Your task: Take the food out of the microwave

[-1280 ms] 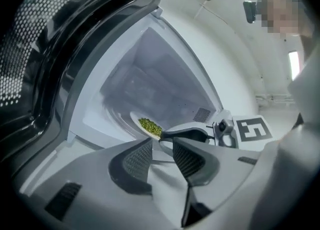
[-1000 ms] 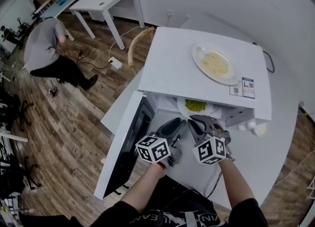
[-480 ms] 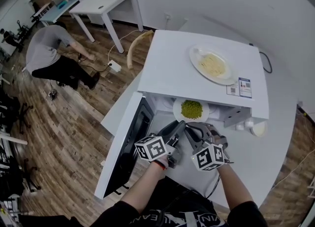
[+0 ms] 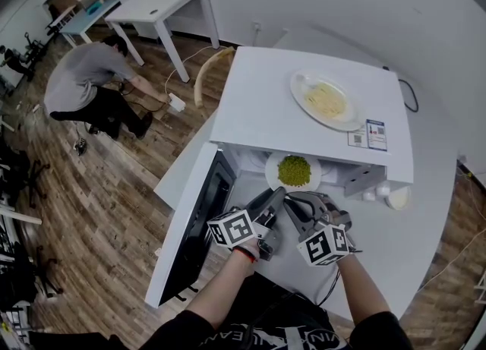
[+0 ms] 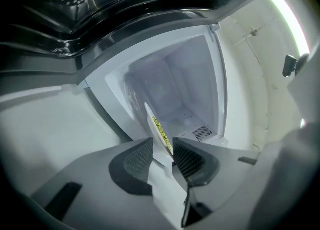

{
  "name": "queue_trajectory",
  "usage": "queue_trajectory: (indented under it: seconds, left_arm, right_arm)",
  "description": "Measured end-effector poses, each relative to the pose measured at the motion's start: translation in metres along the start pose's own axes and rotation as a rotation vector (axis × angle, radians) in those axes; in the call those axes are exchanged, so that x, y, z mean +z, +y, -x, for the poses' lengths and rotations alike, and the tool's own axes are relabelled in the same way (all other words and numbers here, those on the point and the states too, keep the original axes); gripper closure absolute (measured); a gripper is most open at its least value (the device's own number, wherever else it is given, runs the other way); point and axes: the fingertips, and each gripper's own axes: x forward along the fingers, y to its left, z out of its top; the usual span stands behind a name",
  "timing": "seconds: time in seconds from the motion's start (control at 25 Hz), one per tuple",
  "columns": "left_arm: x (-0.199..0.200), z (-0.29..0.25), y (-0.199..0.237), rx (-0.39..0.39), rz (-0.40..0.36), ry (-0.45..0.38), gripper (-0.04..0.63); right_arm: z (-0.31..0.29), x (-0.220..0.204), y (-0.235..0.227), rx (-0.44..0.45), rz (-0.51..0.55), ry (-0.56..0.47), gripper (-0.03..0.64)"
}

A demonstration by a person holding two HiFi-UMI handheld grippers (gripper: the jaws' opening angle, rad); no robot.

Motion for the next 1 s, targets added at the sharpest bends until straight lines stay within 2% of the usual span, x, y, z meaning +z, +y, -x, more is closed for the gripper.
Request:
queue_trajectory:
  seconds: [0.2, 0.32, 0.52, 0.64, 0.76, 0.88, 1.0]
  left_arm:
    - [-0.006, 0.0, 0.001, 0.003, 0.024, 0.003, 0.512]
    - [-0.007, -0.001, 0.003, 0.015, 0.049, -0.008, 0.517]
    - [-0.006, -0.003, 0.002, 0.031, 0.034, -0.011, 0.517]
    - [-0.005, -0.003, 0.001, 0.048, -0.012, -0.01, 0.517]
    - [-0.005, -0.004, 0.0, 0.058, -0.048, -0.004, 0.517]
    - [-0.009, -0.003, -0.001, 0.07, -0.093, 0.013, 0.514]
    - [-0.014, -0.002, -0.001, 0.079, -0.125, 0.023, 0.514]
  right_arm:
    - [0.0, -0.002, 0.002, -0.018, -0.042, 0.017, 0.555]
    - [0.009, -0.002, -0.005, -0.087, -0.147, 0.012, 0.554]
    - [0.037, -0.02, -0.021, -0.267, -0.51, 0.029, 0.554]
    - [0.045, -0.037, -0.021, -0.33, -0.735, 0.045, 0.554]
    - [0.042, -0.045, -0.017, -0.306, -0.968, 0.001, 0.533]
    - [0.033, -0.046, -0.015, -0.25, -1.201, -0.057, 0.457]
    - [0.028, -0.049, -0.015, -0.237, -1.389, -0.103, 0.446]
